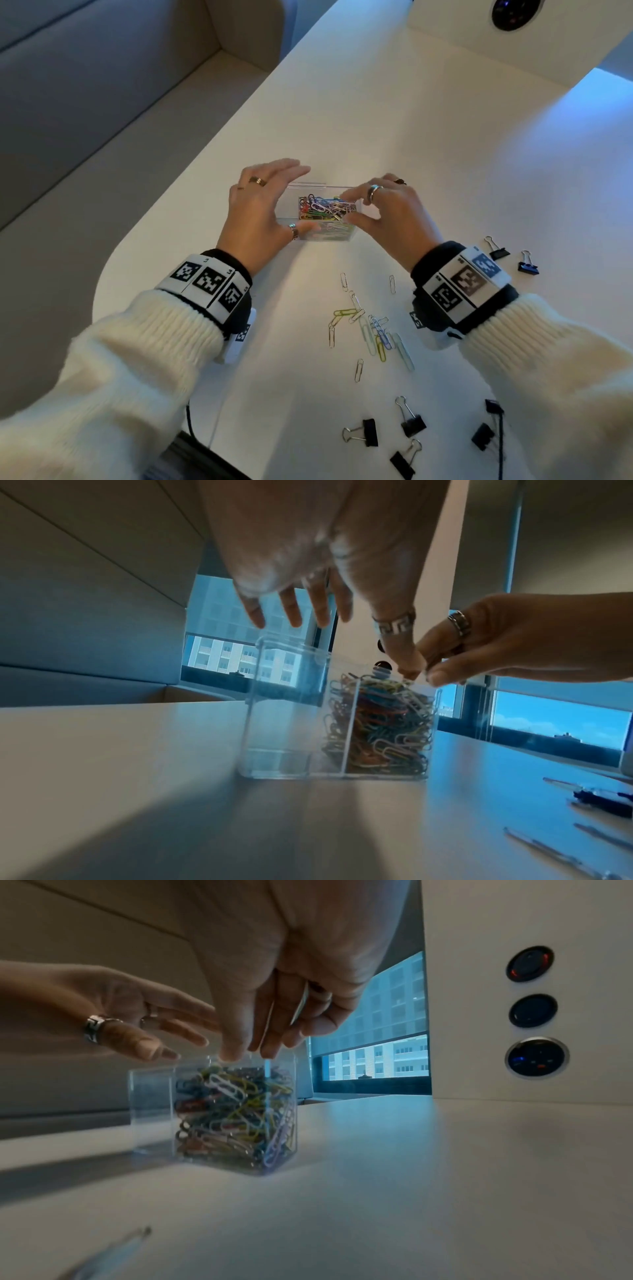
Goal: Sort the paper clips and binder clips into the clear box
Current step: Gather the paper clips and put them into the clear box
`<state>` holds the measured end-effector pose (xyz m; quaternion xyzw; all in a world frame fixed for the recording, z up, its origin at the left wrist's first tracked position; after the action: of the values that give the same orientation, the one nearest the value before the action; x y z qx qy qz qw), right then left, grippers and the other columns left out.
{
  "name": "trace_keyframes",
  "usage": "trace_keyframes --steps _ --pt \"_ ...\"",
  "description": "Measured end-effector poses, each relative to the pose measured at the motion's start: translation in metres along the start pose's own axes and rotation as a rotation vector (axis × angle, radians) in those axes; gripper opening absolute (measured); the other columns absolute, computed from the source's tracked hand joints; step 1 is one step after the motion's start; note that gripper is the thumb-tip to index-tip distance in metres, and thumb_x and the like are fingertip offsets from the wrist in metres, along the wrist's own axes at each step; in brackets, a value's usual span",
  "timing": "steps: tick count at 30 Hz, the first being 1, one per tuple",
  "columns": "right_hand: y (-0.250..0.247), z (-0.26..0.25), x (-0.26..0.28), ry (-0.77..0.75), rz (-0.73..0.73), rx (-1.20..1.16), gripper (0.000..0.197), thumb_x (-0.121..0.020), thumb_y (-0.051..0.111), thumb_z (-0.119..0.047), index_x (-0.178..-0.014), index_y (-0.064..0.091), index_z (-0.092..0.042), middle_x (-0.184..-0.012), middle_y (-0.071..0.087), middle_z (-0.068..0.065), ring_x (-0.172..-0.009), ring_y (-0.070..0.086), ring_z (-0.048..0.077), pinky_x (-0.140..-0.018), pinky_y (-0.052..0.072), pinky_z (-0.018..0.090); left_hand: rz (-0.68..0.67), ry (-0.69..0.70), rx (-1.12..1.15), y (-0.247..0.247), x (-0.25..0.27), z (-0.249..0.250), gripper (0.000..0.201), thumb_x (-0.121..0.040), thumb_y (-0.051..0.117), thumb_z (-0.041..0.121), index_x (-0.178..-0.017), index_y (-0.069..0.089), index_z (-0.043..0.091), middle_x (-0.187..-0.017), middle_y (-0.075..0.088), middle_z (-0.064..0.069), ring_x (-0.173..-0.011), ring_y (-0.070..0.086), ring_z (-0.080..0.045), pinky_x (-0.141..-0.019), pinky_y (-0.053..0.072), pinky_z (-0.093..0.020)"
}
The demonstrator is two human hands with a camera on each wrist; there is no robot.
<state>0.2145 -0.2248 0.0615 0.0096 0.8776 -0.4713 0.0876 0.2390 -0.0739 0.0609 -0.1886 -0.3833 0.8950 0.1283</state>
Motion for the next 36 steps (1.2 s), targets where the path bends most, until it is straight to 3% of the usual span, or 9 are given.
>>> trace_keyframes --steps 3,5,8,12,19,23,26,29,36 --pt "0.014 -0.001 0.009 -0.092 -0.035 0.124 0.025 -0.076 0.069 -0.018 -0.099 0.072 -0.008 -0.098 0.070 0.006 -0.088 0.053 0.030 -0.084 0.043 0.034 -0.155 -0.076 -0.085 0.015 0.000 -0.016 0.078 -0.065 0.080 0.032 -0.134 0.044 0.025 -0.141 0.042 0.005 -0.130 0.028 -0.019 -0.108 0.020 -0.040" --pt "0.017 -0.003 0.009 -0.118 -0.023 0.156 0.025 -0.077 0.069 -0.015 -0.100 0.072 -0.008 -0.099 0.070 0.006 -0.087 0.053 0.031 -0.083 0.045 0.037 -0.164 -0.081 -0.047 0.018 -0.002 -0.019 0.069 -0.069 0.078 0.022 -0.131 0.047 0.021 -0.136 0.048 0.000 -0.126 0.035 -0.022 -0.107 0.028 -0.042" --pt "0.012 -0.008 0.006 -0.128 0.026 0.175 0.028 -0.077 0.068 -0.018 -0.103 0.071 -0.011 -0.102 0.069 0.004 -0.089 0.053 0.031 -0.082 0.046 0.039 -0.130 -0.070 -0.041 0.016 -0.006 -0.019 0.063 -0.069 0.078 0.016 -0.126 0.053 0.018 -0.129 0.055 -0.004 -0.118 0.043 -0.025 -0.099 0.033 -0.033" --pt "0.024 -0.016 0.006 -0.164 -0.053 0.269 0.029 -0.085 0.058 -0.023 -0.113 0.066 -0.020 -0.111 0.066 -0.003 -0.099 0.051 0.031 -0.082 0.041 0.043 -0.139 -0.071 -0.033 0.016 -0.008 -0.021 0.063 -0.067 0.078 0.015 -0.125 0.054 0.018 -0.127 0.056 -0.003 -0.115 0.044 -0.024 -0.092 0.029 -0.022" --pt "0.015 -0.015 0.011 -0.193 0.024 0.226 0.027 -0.086 0.054 -0.027 -0.109 0.068 -0.023 -0.109 0.067 -0.008 -0.095 0.053 0.028 -0.080 0.041 0.042 -0.139 -0.050 -0.038 0.017 -0.008 -0.020 0.062 -0.068 0.078 0.016 -0.125 0.054 0.017 -0.126 0.057 -0.003 -0.113 0.044 -0.024 -0.086 0.025 -0.016" --pt "0.023 -0.020 0.014 -0.296 0.048 0.356 0.023 -0.080 0.067 -0.017 -0.101 0.070 -0.027 -0.103 0.068 -0.010 -0.089 0.057 0.028 -0.073 0.045 0.041 -0.134 -0.049 -0.032 0.017 -0.008 -0.021 0.063 -0.067 0.079 0.016 -0.125 0.054 0.017 -0.125 0.057 -0.003 -0.113 0.044 -0.024 -0.087 0.025 -0.014" --pt "0.018 -0.019 0.012 -0.286 0.066 0.345 0.017 -0.083 0.064 -0.020 -0.097 0.071 -0.027 -0.100 0.069 -0.011 -0.089 0.057 0.028 -0.074 0.044 0.041 -0.133 -0.056 -0.031 0.016 -0.007 -0.020 0.063 -0.068 0.079 0.016 -0.125 0.054 0.018 -0.126 0.057 -0.002 -0.114 0.044 -0.024 -0.087 0.025 -0.014" --pt "0.017 -0.023 0.008 -0.258 0.028 0.265 0.027 -0.088 0.048 -0.028 -0.106 0.068 -0.025 -0.107 0.067 -0.009 -0.094 0.053 0.028 -0.079 0.040 0.041 -0.131 -0.063 -0.032 0.017 -0.007 -0.020 0.063 -0.068 0.079 0.015 -0.125 0.054 0.017 -0.126 0.057 -0.002 -0.115 0.044 -0.023 -0.087 0.025 -0.014" --pt "0.034 -0.023 0.003 -0.227 -0.084 0.340 0.029 -0.089 0.054 -0.021 -0.117 0.062 -0.024 -0.116 0.063 -0.009 -0.105 0.047 0.029 -0.084 0.026 0.036 -0.125 -0.082 -0.039 0.016 -0.007 -0.021 0.063 -0.068 0.078 0.014 -0.126 0.053 0.018 -0.126 0.057 -0.002 -0.114 0.044 -0.023 -0.087 0.024 -0.013"
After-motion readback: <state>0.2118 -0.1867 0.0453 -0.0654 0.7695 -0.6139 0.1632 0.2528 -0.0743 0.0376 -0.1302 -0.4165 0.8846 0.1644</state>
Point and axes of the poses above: each hand's wrist, its own x-axis away from the middle knuckle, its own y-axis out of the palm, z = x × y, the point moved 9 cm from there along -x, towards the middle knuckle
